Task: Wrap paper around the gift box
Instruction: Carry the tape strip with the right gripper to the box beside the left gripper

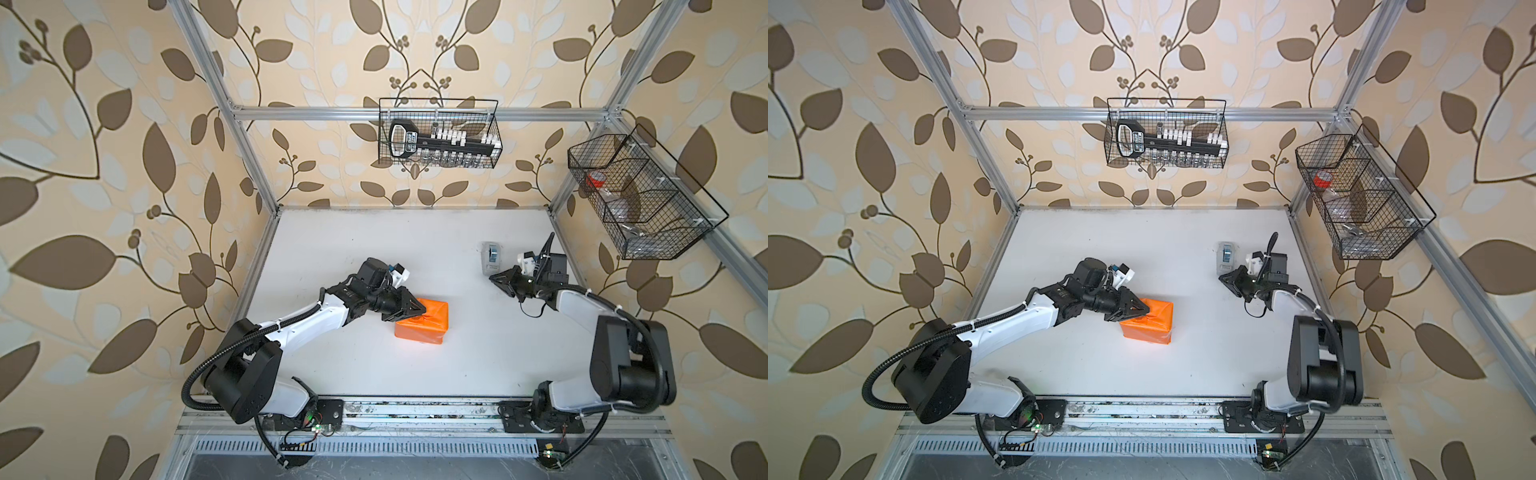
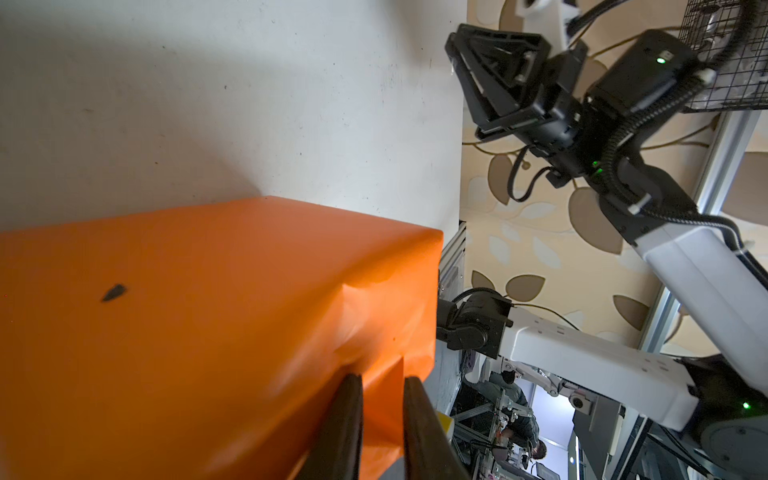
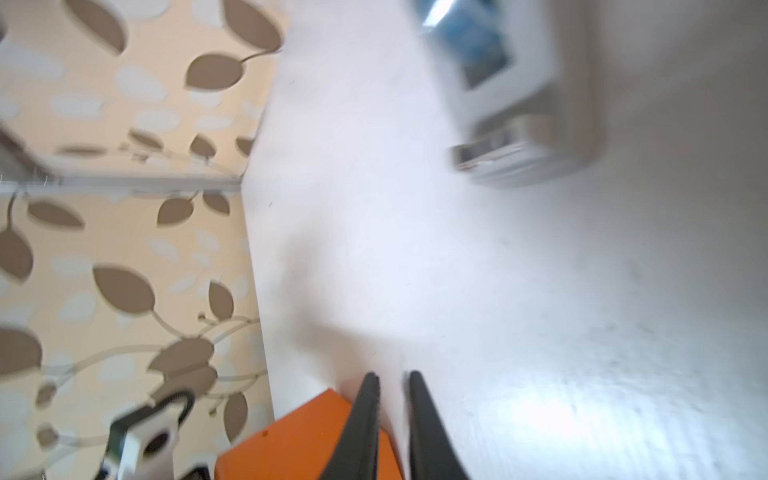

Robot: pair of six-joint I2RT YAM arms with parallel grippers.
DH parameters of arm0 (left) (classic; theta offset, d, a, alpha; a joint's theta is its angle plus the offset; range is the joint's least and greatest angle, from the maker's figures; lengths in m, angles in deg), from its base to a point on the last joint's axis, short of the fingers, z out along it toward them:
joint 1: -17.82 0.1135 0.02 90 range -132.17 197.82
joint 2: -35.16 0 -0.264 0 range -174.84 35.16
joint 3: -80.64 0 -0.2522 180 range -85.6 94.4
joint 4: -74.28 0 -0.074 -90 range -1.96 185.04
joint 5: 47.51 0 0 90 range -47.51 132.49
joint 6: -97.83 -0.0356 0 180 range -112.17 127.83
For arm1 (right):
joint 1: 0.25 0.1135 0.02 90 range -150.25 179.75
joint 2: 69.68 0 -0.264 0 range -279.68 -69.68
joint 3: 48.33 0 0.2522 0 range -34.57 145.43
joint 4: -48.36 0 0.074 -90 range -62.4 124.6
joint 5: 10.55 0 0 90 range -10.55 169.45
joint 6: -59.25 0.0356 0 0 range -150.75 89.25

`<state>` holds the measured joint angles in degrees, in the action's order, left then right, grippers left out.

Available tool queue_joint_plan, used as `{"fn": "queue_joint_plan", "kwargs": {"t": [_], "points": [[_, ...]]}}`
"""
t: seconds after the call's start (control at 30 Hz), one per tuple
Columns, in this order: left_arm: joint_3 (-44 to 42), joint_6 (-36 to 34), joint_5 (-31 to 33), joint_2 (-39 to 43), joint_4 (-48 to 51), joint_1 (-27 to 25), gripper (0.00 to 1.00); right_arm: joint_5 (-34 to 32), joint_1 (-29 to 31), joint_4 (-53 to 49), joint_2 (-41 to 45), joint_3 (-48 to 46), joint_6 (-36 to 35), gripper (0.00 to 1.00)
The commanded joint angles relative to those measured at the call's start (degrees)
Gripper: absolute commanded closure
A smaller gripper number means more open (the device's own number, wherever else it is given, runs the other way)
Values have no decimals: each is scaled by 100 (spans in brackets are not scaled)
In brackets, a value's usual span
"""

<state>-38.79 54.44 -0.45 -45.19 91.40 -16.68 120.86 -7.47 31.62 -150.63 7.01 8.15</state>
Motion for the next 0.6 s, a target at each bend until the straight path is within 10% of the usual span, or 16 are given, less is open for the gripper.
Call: {"fn": "queue_joint_plan", "kwargs": {"t": [0.0,0.2,0.57], "points": [[-155,-46,181,20,582,-59,78,879,349,-168,607,-180,-331,71],[-171,-24,245,11,579,-64,79,1001,1071,21,1889,-499,468,45],[-349,71,355,112,449,-61,80,-266,3045,1476,2756,-982,2582,27]]}}
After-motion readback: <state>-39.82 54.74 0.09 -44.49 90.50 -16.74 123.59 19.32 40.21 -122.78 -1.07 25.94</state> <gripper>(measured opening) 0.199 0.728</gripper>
